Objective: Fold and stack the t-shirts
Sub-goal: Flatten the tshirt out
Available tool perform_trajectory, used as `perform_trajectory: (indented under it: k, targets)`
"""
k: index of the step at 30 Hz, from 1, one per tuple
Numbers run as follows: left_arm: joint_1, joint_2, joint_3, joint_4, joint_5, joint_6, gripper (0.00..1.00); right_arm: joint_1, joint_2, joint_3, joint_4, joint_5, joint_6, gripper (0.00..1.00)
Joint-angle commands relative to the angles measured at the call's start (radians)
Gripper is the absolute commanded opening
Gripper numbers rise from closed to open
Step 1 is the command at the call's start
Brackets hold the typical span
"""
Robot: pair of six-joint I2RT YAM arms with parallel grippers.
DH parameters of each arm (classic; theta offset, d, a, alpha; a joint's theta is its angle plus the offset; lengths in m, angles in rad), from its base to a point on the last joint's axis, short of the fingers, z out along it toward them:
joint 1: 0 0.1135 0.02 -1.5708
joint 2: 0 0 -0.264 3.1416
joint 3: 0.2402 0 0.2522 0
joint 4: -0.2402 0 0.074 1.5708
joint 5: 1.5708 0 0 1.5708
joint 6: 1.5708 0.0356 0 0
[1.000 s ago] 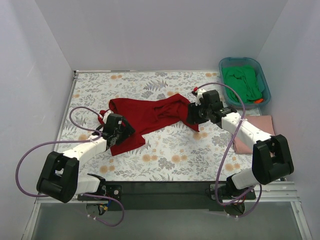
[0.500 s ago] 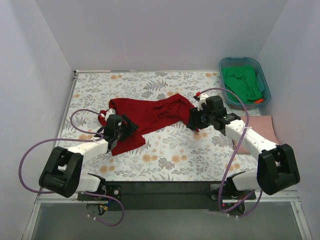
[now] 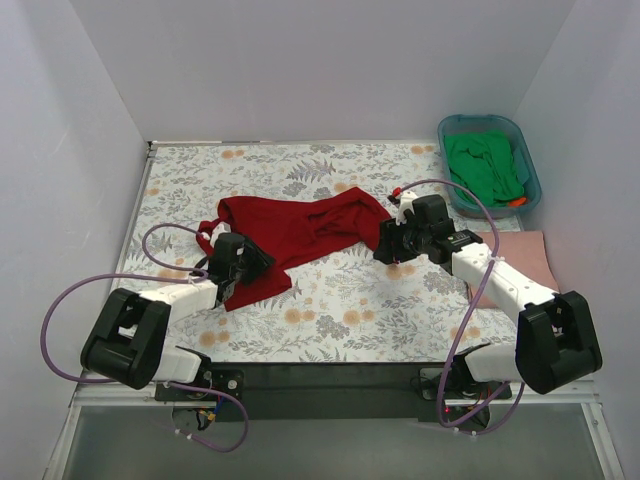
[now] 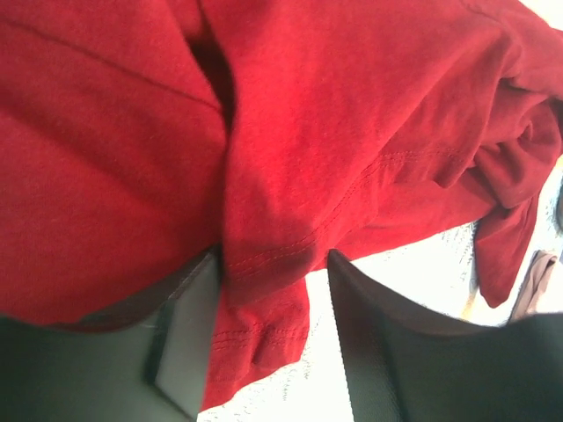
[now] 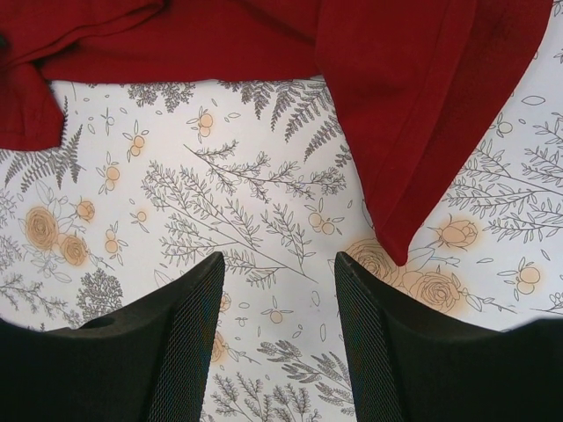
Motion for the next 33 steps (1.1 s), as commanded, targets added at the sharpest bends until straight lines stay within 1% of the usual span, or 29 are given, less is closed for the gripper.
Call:
perform_trajectory:
  k: [1, 5, 10, 14, 15, 17, 20, 21, 22, 25, 26, 33]
  targets:
    - [0.006, -0.022, -0.009, 0.029, 0.016, 0.003, 0.45, 0.0, -0.027, -0.009, 0.031, -0.001, -0.011, 0.6]
    - [0.006, -0.052, -0.008, 0.039, 0.024, 0.019, 0.41, 0.0, -0.03, -0.018, 0.033, -0.001, -0.009, 0.6]
    - [0.006, -0.074, -0.034, 0.087, 0.021, 0.01, 0.41, 0.0, -0.031, -0.027, 0.031, -0.004, -0.009, 0.59]
    - [0.006, -0.085, -0.04, 0.095, 0.015, -0.001, 0.35, 0.0, -0.034, -0.035, 0.031, 0.007, -0.011, 0.6]
    - [0.006, -0.089, -0.042, 0.093, 0.012, -0.003, 0.31, 0.0, -0.034, -0.036, 0.031, 0.01, -0.011, 0.6]
    - [0.007, -0.092, -0.045, 0.089, 0.001, -0.003, 0.27, 0.0, -0.036, -0.041, 0.031, 0.031, -0.006, 0.59]
    - [0.006, -0.097, -0.042, 0.082, -0.013, 0.0, 0.15, 0.0, -0.036, -0.046, 0.031, 0.086, 0.008, 0.59]
    - [0.006, -0.098, -0.04, 0.079, -0.017, 0.0, 0.06, 0.0, -0.039, -0.053, 0.033, 0.121, 0.011, 0.59]
    - [0.006, -0.103, -0.037, 0.073, -0.022, 0.002, 0.01, 0.0, -0.037, -0.055, 0.031, 0.141, 0.017, 0.59]
    - [0.012, -0.121, -0.008, 0.02, -0.046, 0.017, 0.0, -0.001, -0.03, -0.067, 0.031, 0.21, 0.031, 0.6]
    - [0.019, -0.143, 0.018, -0.026, -0.062, 0.025, 0.0, -0.001, -0.027, -0.07, 0.03, 0.224, 0.032, 0.6]
    - [0.078, -0.253, 0.176, -0.278, -0.118, 0.138, 0.0, -0.003, 0.064, -0.056, 0.04, 0.203, 0.014, 0.6]
